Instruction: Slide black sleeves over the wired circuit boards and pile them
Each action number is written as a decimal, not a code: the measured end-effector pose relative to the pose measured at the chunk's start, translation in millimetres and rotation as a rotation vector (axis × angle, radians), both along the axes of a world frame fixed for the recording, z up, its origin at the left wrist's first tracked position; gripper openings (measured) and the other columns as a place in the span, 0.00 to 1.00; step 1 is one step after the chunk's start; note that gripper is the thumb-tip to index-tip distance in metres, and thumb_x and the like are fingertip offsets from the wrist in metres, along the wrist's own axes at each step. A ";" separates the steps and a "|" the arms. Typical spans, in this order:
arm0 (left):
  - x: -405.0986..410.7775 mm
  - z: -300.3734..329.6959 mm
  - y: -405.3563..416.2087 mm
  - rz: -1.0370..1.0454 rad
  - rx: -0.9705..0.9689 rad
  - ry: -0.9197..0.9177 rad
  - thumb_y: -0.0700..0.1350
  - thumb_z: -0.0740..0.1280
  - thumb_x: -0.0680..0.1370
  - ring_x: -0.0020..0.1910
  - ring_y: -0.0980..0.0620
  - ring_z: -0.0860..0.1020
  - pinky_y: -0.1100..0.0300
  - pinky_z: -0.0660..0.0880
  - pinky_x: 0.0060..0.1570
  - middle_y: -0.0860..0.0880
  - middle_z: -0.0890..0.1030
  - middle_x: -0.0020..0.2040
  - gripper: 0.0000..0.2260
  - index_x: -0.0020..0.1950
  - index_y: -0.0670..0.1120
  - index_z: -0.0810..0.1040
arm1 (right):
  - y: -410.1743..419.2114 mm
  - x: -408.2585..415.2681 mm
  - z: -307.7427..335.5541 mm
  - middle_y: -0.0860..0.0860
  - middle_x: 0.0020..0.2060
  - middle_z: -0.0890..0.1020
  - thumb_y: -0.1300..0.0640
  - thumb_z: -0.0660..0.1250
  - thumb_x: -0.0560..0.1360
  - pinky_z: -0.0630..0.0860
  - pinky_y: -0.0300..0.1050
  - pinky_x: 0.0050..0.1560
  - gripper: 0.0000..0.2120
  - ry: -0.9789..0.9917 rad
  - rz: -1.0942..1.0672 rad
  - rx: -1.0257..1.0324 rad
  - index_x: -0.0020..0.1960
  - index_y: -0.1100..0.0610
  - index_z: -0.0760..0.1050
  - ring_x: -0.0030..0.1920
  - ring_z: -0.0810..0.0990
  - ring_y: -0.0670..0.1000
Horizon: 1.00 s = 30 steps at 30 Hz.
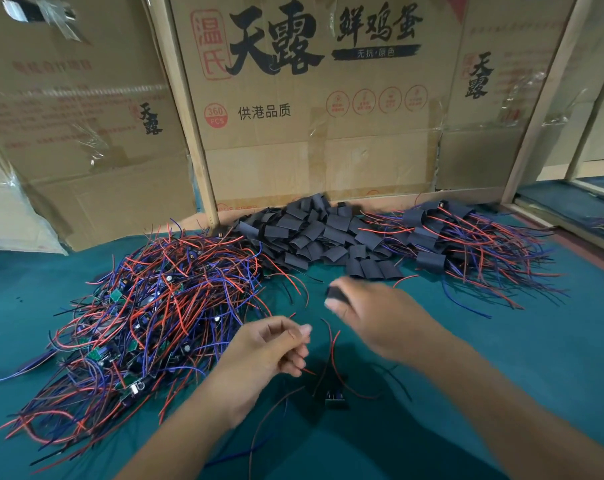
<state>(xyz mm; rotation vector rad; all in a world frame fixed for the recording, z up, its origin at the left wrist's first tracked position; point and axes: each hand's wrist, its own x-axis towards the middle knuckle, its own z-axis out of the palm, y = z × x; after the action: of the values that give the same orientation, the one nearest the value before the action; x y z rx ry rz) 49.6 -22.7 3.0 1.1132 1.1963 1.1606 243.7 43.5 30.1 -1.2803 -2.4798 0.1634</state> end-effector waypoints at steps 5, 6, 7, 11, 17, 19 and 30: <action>-3.5 -5.1 -1.6 -0.032 0.386 0.919 0.50 0.69 0.79 0.33 0.59 0.72 0.67 0.67 0.36 0.56 0.76 0.33 0.09 0.41 0.48 0.77 | 91.6 48.5 47.3 0.51 0.32 0.69 0.52 0.54 0.84 0.77 0.49 0.32 0.10 -0.285 -0.288 0.423 0.55 0.56 0.70 0.33 0.79 0.56; -3.7 -4.7 -2.5 -0.070 0.444 1.015 0.52 0.67 0.80 0.35 0.60 0.72 0.66 0.67 0.37 0.57 0.75 0.35 0.09 0.42 0.50 0.76 | 111.7 59.4 58.3 0.50 0.31 0.69 0.54 0.54 0.84 0.76 0.46 0.28 0.09 -0.346 -0.360 0.433 0.55 0.56 0.70 0.30 0.77 0.54; -4.4 -4.5 -2.9 -0.104 0.470 1.072 0.53 0.66 0.80 0.36 0.60 0.71 0.65 0.67 0.38 0.57 0.73 0.36 0.09 0.43 0.52 0.74 | 130.5 70.5 68.1 0.51 0.31 0.71 0.54 0.54 0.84 0.74 0.44 0.26 0.09 -0.380 -0.434 0.414 0.57 0.56 0.70 0.28 0.75 0.52; -8.2 -3.7 -3.6 -0.118 0.475 1.211 0.57 0.61 0.81 0.39 0.56 0.72 0.59 0.70 0.41 0.57 0.71 0.38 0.10 0.48 0.52 0.74 | 182.2 102.9 86.4 0.58 0.50 0.80 0.39 0.55 0.81 0.77 0.55 0.54 0.24 -0.426 -0.736 0.149 0.64 0.58 0.71 0.51 0.80 0.60; -7.1 -5.0 -2.9 -0.182 0.410 1.330 0.59 0.59 0.82 0.46 0.49 0.77 0.55 0.74 0.46 0.52 0.80 0.48 0.13 0.52 0.50 0.74 | 145.1 21.7 56.8 0.57 0.59 0.79 0.42 0.59 0.80 0.76 0.56 0.58 0.22 -0.229 -0.386 0.158 0.65 0.57 0.71 0.58 0.78 0.58; -5.8 -6.0 -2.7 -0.209 0.397 1.372 0.59 0.58 0.82 0.46 0.46 0.78 0.53 0.74 0.45 0.50 0.80 0.48 0.13 0.51 0.50 0.73 | 111.8 -21.6 46.0 0.54 0.53 0.82 0.46 0.61 0.80 0.78 0.54 0.53 0.15 -0.058 -0.156 0.021 0.59 0.54 0.76 0.52 0.80 0.56; -10.9 -8.2 -0.5 -0.185 0.397 1.495 0.59 0.56 0.82 0.46 0.38 0.79 0.52 0.70 0.41 0.42 0.81 0.45 0.16 0.51 0.48 0.73 | 34.0 -187.0 54.6 0.48 0.40 0.80 0.56 0.60 0.80 0.70 0.45 0.37 0.09 0.147 0.306 0.054 0.46 0.55 0.77 0.39 0.77 0.49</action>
<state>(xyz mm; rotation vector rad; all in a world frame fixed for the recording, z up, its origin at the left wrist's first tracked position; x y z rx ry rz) 38.7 -23.2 -5.2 2.5123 1.8671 0.2416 56.7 77.6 84.7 -0.8292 -2.5179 0.2532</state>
